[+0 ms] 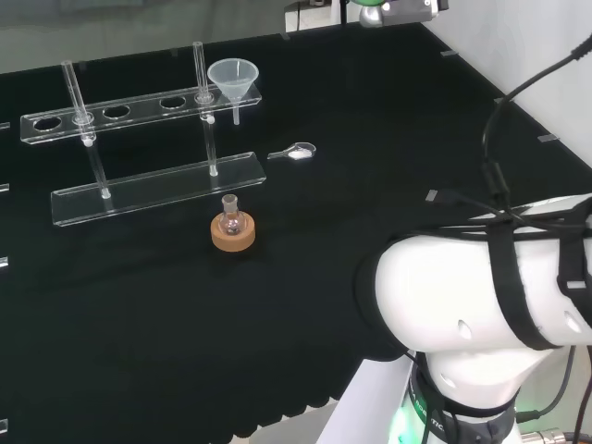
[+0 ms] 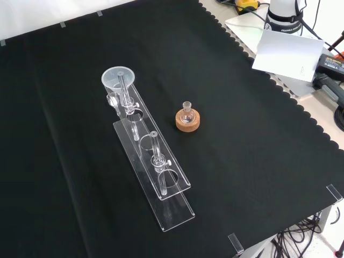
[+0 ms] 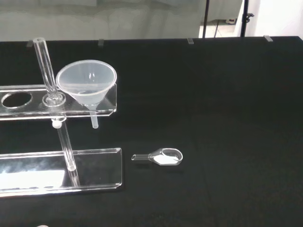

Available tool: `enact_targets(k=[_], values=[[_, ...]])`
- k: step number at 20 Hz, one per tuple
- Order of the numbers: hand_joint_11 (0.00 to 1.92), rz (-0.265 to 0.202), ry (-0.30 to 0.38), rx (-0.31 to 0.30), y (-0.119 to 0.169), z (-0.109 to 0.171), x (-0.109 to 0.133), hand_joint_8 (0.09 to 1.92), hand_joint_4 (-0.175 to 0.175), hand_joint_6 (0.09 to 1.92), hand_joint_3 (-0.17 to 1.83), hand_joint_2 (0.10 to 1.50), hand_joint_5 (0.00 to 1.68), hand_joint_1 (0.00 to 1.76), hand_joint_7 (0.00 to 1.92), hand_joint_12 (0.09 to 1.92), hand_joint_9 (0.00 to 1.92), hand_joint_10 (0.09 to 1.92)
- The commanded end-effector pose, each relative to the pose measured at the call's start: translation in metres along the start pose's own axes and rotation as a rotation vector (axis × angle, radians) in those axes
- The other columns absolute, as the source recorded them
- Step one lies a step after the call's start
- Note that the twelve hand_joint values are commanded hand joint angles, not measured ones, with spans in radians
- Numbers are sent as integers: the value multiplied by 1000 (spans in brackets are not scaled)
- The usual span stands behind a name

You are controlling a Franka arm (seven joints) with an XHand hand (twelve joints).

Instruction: Pick up the funnel from the transparent funnel stand.

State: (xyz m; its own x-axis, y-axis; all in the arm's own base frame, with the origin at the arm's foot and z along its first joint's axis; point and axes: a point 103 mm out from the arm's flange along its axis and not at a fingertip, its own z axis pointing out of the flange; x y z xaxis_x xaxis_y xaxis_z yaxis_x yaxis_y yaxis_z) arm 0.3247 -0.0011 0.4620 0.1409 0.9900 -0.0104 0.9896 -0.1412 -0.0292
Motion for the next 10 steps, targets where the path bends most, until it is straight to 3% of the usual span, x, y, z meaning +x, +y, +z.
enact_targets(k=[1, 10], values=[[52, 29, -13, 22, 19, 18, 13, 409, 17, 87, 398, 1196, 162, 0, 0, 1363, 121, 645], [56, 29, -37, 82, 68, 46, 25, 419, 16, 87, 390, 1197, 168, 0, 0, 1366, 128, 647]])
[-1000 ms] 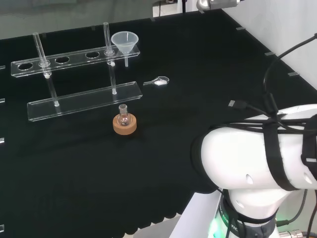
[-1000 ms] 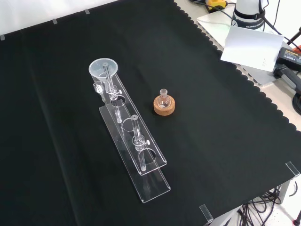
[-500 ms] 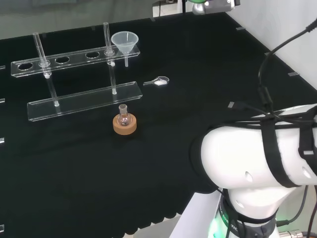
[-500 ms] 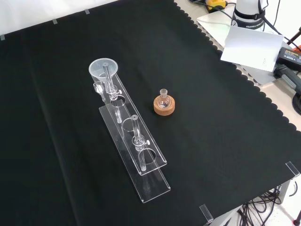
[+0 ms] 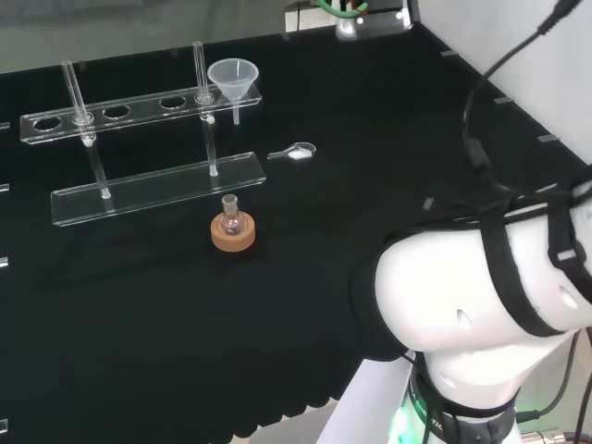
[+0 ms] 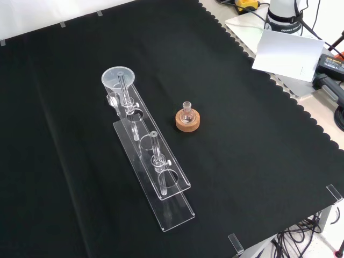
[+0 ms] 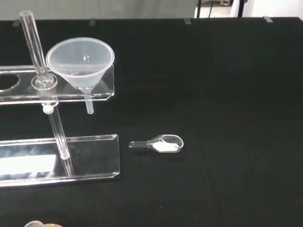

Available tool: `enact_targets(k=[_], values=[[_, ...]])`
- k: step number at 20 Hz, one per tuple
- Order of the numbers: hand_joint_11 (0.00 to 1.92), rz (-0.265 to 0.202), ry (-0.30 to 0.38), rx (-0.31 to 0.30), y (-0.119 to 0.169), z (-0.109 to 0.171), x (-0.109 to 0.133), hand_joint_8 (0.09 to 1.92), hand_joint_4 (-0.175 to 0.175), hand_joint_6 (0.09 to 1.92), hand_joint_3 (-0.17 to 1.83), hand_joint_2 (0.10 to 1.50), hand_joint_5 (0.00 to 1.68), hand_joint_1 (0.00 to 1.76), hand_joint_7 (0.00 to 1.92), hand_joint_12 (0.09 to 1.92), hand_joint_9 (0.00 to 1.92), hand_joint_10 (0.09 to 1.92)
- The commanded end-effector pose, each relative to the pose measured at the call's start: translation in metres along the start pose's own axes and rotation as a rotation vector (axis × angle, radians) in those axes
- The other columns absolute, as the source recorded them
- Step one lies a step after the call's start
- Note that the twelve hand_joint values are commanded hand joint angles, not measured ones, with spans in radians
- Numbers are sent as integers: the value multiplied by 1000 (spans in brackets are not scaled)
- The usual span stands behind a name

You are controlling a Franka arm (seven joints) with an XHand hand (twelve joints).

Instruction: Pick up the funnel from the transparent funnel stand.

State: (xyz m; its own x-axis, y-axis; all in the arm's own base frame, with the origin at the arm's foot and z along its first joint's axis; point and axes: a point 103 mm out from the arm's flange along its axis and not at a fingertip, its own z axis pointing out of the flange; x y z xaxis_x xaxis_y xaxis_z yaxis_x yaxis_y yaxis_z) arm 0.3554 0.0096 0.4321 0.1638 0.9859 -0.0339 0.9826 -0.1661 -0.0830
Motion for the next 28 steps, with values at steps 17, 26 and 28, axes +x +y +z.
enact_targets(k=[17, 26, 28], values=[[54, -75, -95, 95, 145, 51, 50, 494, 11, 87, 326, 1124, 189, 124, 55, 1375, 167, 665], [59, -77, -166, 148, 161, 82, 73, 525, 13, 87, 274, 1004, 212, 350, 65, 1385, 195, 674], [67, -73, -157, 171, 164, 86, 79, 532, 16, 87, 256, 957, 227, 427, 72, 1389, 208, 679]])
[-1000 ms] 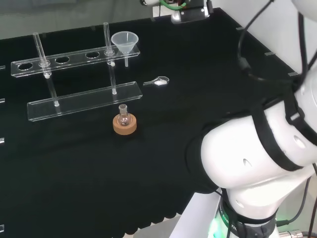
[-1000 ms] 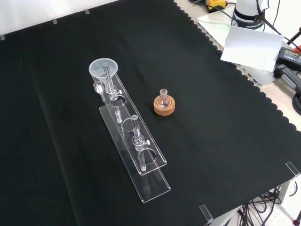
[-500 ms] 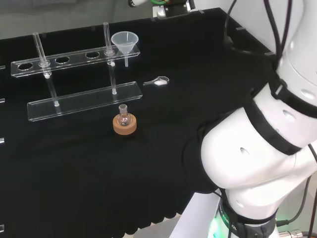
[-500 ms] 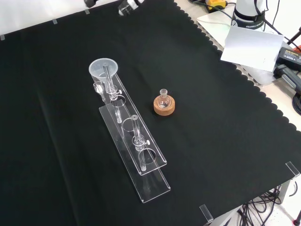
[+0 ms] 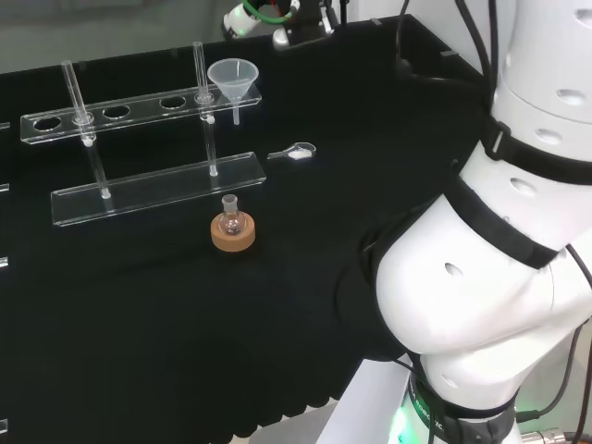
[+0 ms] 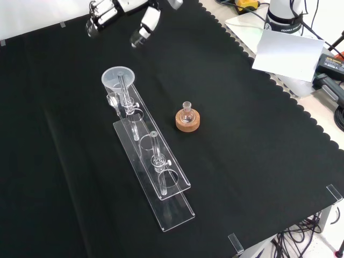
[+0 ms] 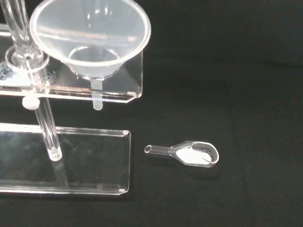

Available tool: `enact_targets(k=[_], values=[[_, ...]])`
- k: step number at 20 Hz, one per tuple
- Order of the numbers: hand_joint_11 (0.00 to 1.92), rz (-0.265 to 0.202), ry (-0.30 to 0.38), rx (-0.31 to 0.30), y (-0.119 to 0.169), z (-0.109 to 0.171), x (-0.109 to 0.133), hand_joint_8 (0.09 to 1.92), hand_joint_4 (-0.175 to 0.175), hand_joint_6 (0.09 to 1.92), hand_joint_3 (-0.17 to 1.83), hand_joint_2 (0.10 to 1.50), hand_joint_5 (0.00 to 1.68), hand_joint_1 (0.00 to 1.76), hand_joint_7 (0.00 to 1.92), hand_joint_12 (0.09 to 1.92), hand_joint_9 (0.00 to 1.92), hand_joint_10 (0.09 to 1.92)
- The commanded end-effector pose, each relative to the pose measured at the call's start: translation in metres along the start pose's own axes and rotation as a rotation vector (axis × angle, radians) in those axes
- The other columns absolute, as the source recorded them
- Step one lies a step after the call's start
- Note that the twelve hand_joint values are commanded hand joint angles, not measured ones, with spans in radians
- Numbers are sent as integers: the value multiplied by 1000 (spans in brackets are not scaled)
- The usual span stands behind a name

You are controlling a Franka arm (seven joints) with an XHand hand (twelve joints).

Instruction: Pick up the funnel from the transparent funnel stand.

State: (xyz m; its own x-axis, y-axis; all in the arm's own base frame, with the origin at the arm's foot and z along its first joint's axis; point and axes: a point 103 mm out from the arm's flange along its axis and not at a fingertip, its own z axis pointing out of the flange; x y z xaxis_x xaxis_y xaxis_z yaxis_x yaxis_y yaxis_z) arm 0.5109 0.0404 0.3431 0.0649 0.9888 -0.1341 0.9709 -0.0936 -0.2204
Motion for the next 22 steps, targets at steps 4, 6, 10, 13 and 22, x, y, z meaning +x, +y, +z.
enact_targets(k=[4, 6, 10, 13, 22], values=[[106, -14, -16, 122, 18, 12, 23, 543, 16, 87, 222, 862, 233, 498, 76, 1404, 237, 692], [164, -30, -7, 154, 20, 13, 26, 556, 13, 87, 212, 815, 205, 496, 60, 1410, 249, 711], [242, -37, 13, 194, 23, 12, 30, 578, 16, 87, 201, 766, 159, 481, 34, 1426, 262, 742], [286, -46, 11, 227, 26, 16, 33, 574, 20, 87, 195, 736, 109, 473, 6, 1442, 230, 775], [402, -61, -32, 243, 36, 31, 48, 476, 15, 87, 177, 690, 27, 622, 0, 1448, 227, 827]])
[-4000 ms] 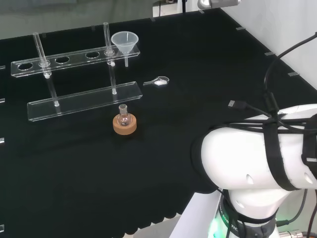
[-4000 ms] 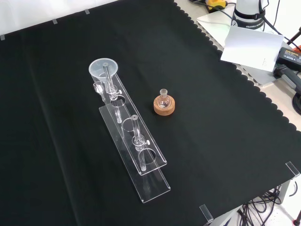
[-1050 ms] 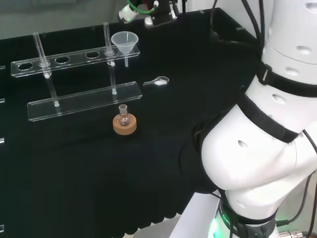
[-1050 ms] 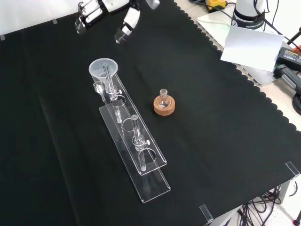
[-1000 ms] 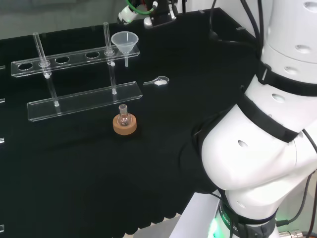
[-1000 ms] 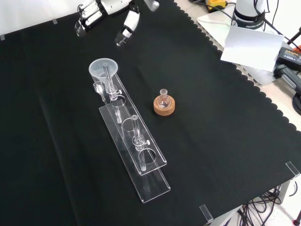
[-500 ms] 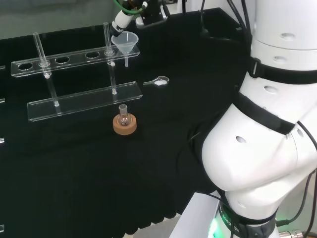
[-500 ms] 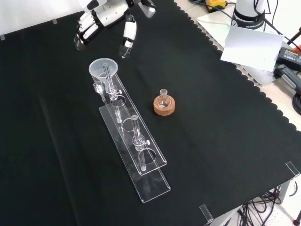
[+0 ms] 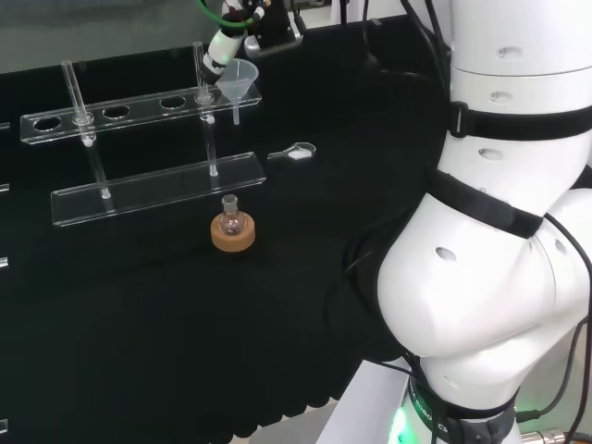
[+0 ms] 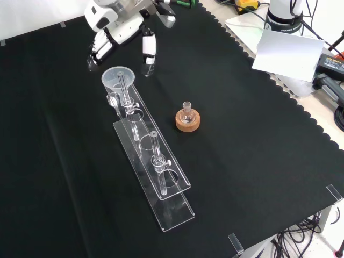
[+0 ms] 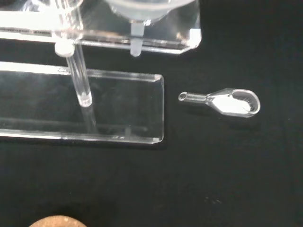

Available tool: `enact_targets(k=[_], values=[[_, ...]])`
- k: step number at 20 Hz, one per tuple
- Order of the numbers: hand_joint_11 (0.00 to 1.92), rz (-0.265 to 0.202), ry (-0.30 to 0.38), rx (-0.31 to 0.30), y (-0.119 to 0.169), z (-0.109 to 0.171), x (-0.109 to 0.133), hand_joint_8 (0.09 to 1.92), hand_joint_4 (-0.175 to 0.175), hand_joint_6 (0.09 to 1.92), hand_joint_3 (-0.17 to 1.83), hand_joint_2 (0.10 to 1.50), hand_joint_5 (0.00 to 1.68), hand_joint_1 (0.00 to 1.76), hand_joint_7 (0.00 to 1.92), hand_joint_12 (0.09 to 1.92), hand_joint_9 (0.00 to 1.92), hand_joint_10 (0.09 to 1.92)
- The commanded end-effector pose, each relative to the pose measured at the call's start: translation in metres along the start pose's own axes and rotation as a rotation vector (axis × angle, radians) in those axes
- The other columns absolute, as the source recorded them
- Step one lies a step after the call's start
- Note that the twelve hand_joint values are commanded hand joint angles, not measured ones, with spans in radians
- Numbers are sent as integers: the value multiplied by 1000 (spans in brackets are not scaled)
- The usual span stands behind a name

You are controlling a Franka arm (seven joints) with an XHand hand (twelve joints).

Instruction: Pick up the funnel from the transparent funnel stand.

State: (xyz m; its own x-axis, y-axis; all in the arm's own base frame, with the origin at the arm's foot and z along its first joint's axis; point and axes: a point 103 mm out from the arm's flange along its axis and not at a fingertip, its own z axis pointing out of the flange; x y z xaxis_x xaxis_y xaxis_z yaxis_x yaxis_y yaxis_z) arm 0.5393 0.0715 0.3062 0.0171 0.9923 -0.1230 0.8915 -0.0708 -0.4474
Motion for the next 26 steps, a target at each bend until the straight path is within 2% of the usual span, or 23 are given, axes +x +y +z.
enact_targets(k=[1, 11, 12, 13, 19, 20, 22, 23, 26], values=[[407, -4, -32, 9, 6, 5, 10, 469, 12, 87, 178, 690, 31, 646, 0, 1446, 225, 829], [419, 8, -43, 22, 21, 13, 10, 443, 6, 87, 188, 693, 55, 703, 0, 1441, 212, 841], [419, 0, -25, 22, 22, 14, -8, 443, 7, 87, 189, 693, 57, 703, 0, 1441, 212, 841], [420, 6, -24, 23, 23, 14, -12, 442, 7, 87, 189, 693, 59, 704, 0, 1441, 212, 842], [423, 11, -50, 33, 30, 20, 12, 480, 10, 87, 205, 688, 84, 710, 0, 1436, 214, 854], [424, 0, -28, 33, 32, 21, -9, 495, 10, 87, 210, 686, 89, 711, 0, 1434, 218, 855], [426, 1, -30, 31, 33, 21, -16, 518, 10, 87, 218, 684, 97, 713, 0, 1432, 224, 855], [426, -20, -40, 30, 33, 21, -12, 531, 10, 87, 224, 682, 100, 713, 0, 1431, 228, 854], [428, -9, -49, 32, 33, 21, 6, 555, 10, 87, 234, 679, 107, 715, 0, 1430, 241, 850]])
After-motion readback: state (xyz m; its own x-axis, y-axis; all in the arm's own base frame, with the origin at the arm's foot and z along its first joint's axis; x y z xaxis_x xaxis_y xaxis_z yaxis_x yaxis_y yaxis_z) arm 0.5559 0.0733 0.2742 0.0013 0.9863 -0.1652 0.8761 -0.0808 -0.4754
